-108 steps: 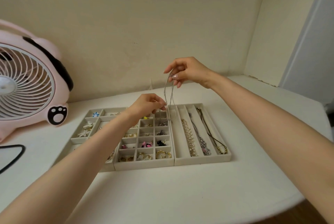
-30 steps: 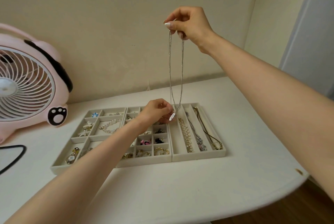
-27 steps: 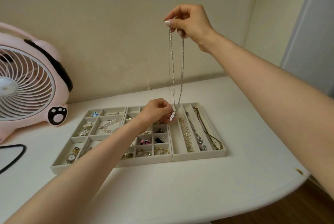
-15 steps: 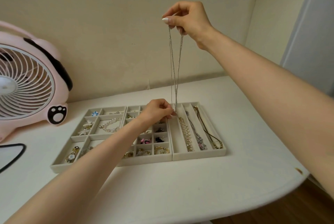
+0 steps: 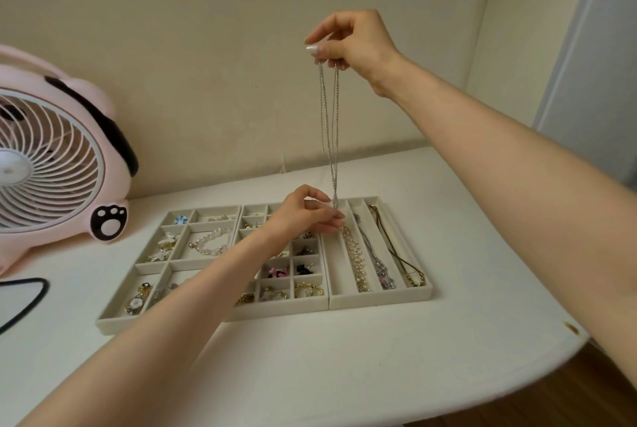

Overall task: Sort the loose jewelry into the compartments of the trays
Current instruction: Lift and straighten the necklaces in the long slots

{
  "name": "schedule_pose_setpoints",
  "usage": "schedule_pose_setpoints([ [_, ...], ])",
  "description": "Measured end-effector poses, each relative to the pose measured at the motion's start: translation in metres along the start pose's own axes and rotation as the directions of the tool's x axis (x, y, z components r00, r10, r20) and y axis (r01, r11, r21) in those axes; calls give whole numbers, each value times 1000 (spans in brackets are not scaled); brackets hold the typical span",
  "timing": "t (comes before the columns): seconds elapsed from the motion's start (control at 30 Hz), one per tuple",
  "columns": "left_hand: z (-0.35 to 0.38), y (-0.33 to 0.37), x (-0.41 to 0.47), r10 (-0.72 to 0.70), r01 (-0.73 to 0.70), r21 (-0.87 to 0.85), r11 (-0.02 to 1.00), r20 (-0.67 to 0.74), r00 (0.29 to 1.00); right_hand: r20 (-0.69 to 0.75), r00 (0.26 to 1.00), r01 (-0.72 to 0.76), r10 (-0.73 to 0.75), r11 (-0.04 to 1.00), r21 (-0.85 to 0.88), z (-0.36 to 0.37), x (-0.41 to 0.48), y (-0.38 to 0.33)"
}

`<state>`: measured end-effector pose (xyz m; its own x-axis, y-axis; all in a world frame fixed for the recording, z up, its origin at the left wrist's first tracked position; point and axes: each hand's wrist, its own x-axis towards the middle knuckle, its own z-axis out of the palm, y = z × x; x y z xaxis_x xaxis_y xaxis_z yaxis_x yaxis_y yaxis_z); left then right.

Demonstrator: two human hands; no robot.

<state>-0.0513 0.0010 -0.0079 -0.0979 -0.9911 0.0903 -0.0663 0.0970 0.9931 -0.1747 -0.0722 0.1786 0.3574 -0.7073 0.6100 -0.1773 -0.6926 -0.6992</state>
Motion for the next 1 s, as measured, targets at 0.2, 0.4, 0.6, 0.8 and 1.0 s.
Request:
schedule_pose_setpoints([
  [0.2,-1,0,2,22,-26,84,996,42,999,-53,999,11,-10,999,30,2,2,-1],
  [0.4,1,4,1,36,-40,92,995,49,998,-53,998,-41,45,996,78,1,4,-3],
  [0.6,1,3,2,6,-9,29,1000,85,996,-70,990,-112,125,979,168,-2,9,-2],
  [0.8,0,2,0,6,-6,2,1000,98,995,-47,991,-120,128,981,153,-5,8,-1],
  [1.0,-1,0,0,18,-17,-16,1000,62,998,-65,990,-117,127,982,147,-6,8,-3],
])
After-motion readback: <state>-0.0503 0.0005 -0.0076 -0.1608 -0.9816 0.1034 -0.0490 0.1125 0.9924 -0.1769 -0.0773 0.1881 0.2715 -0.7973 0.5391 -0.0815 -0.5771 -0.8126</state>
